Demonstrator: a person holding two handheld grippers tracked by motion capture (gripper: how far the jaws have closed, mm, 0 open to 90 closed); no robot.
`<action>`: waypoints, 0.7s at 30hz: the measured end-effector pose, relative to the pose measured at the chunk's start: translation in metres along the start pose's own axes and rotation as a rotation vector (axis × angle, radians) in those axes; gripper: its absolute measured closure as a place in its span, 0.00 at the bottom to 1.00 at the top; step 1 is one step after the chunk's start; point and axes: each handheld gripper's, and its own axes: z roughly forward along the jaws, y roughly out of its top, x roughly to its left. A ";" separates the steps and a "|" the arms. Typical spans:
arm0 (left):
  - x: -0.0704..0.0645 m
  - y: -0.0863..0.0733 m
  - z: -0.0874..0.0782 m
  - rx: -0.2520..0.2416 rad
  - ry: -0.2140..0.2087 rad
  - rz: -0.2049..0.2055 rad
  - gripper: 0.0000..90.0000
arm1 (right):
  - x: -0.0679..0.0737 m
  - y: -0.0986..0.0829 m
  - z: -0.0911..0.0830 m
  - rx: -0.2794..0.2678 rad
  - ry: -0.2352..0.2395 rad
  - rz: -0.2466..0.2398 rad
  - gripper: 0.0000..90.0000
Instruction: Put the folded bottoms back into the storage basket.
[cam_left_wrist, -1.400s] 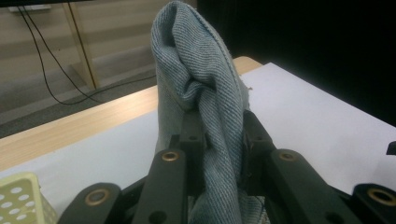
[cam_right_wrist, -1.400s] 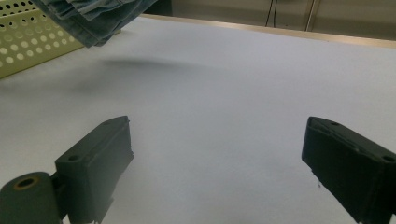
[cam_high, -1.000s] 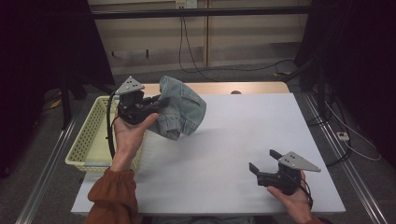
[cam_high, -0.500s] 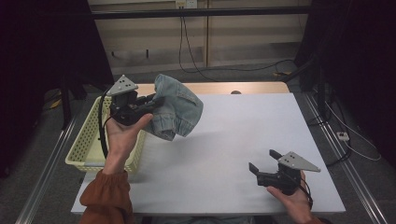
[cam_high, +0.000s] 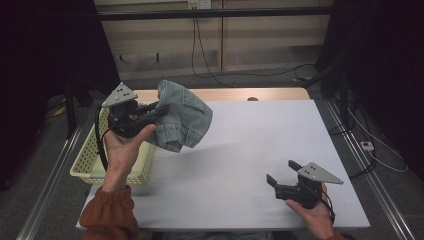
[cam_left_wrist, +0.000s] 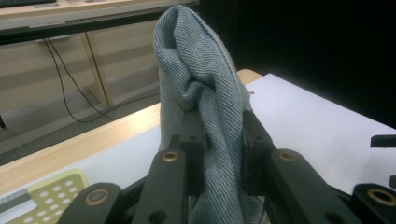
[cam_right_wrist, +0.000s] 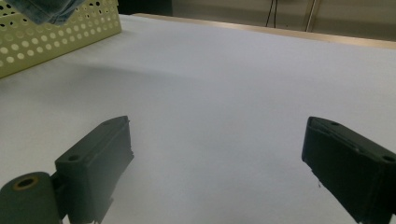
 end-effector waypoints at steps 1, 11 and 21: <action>0.000 -0.001 -0.001 0.003 0.003 -0.006 0.84 | 0.000 0.000 0.000 0.000 0.001 -0.002 0.09; 0.004 0.002 -0.018 -0.029 0.028 -0.012 0.84 | 0.002 0.000 -0.002 -0.005 -0.001 -0.010 0.09; 0.002 0.000 -0.041 -0.037 0.045 -0.004 0.84 | 0.002 0.000 -0.001 -0.005 -0.004 -0.012 0.09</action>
